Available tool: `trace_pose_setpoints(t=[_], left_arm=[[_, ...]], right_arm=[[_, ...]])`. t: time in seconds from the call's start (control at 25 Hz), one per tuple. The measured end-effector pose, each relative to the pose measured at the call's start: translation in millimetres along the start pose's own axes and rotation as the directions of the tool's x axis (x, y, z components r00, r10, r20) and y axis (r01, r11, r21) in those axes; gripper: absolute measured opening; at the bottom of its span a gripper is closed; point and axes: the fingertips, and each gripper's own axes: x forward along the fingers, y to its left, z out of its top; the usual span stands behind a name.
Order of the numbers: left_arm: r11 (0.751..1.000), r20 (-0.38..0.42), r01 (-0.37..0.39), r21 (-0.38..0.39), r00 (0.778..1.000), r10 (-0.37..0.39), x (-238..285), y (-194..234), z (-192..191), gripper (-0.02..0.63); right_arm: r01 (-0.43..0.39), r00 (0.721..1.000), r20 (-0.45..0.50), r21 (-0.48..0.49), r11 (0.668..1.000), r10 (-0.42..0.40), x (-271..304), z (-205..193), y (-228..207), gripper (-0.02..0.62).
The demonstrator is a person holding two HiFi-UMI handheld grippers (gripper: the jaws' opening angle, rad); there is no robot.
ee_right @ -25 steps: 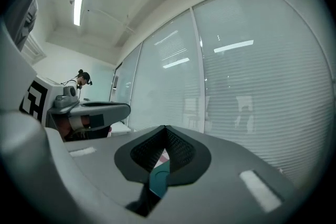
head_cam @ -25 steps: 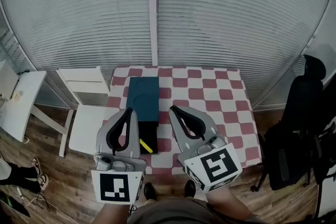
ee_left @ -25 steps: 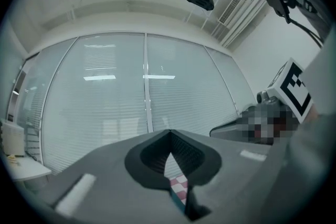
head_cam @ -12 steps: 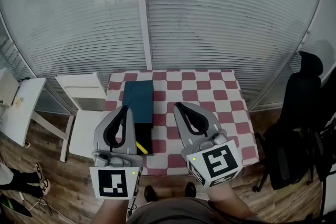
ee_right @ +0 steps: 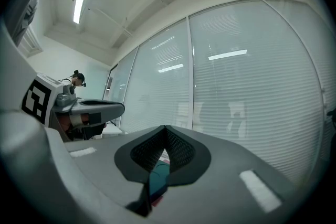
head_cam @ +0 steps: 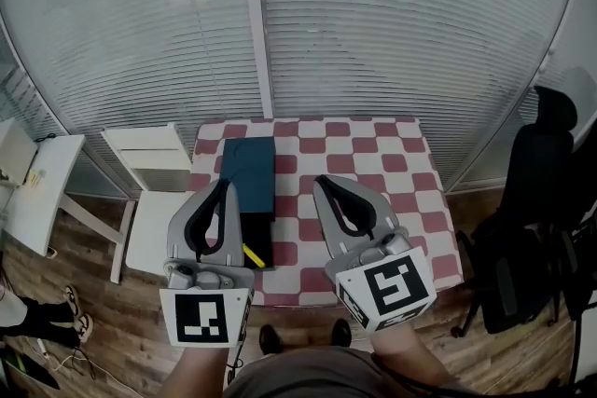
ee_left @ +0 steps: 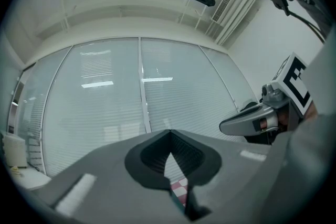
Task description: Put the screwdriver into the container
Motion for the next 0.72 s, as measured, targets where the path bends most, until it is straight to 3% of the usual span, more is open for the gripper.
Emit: trace_pose_setpoints(t=[0.72], left_arm=[[1.0, 0.005, -0.005, 0.014, 1.0, 0.005, -4.5, 3.9, 2.4, 0.0]], right_arm=[[-0.013, 1.0, 0.006, -0.006, 1.0, 0.013, -1.1, 1.5, 8.5, 0.024]])
